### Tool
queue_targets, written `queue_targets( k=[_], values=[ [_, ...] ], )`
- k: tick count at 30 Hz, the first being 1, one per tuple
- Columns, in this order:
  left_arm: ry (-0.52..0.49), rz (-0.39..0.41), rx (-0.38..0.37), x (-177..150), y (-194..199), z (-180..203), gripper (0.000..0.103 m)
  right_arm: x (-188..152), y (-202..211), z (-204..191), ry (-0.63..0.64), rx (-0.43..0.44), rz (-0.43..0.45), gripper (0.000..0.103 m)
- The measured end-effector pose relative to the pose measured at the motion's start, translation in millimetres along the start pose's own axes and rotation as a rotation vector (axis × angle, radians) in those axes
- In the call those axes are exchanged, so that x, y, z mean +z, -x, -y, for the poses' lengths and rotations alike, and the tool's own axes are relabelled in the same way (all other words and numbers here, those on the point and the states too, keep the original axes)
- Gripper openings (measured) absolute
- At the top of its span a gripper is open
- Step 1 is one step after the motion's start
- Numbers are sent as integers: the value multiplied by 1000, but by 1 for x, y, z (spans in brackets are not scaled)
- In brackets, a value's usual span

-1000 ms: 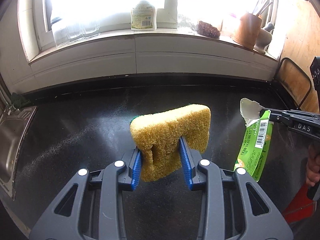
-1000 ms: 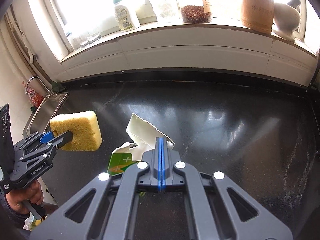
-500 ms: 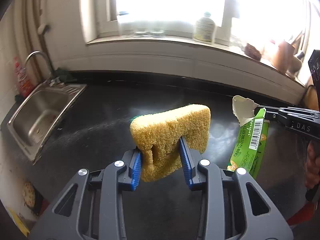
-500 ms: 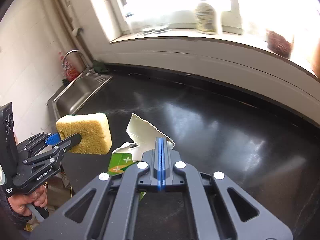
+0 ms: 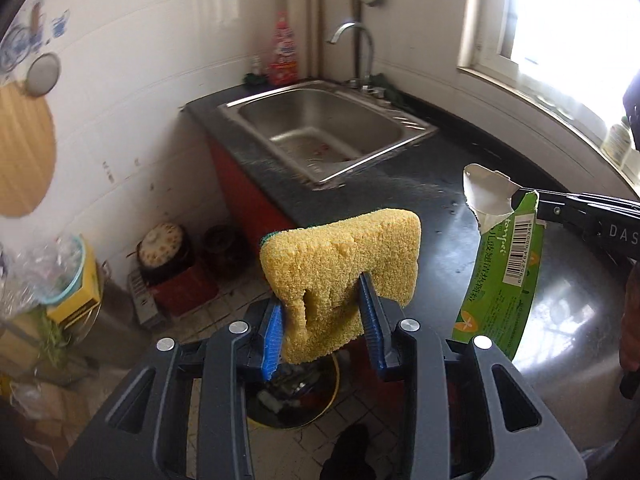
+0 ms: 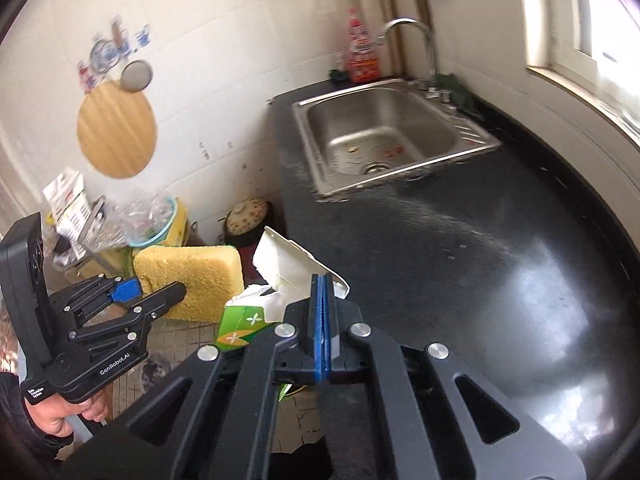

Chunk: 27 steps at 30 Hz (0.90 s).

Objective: Collect trash
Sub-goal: 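Carry the sponge and green carton down over the floor bin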

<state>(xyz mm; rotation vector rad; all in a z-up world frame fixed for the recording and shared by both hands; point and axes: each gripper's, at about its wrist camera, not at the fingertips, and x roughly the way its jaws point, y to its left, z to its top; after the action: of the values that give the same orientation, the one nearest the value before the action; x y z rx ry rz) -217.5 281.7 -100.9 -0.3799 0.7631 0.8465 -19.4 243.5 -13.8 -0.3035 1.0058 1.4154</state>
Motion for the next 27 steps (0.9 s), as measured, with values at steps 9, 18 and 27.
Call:
queue_targets(
  k=[9, 18, 27],
  values=[
    [174, -49, 152, -41, 16, -106, 34, 13, -67, -92, 187, 147, -100, 1],
    [197, -135, 166, -57, -36, -132, 34, 8, -119, -128, 257, 137, -179, 1],
    [184, -245, 108, -78, -101, -138, 34, -18, -182, -141, 323, 82, -298, 1]
  ],
)
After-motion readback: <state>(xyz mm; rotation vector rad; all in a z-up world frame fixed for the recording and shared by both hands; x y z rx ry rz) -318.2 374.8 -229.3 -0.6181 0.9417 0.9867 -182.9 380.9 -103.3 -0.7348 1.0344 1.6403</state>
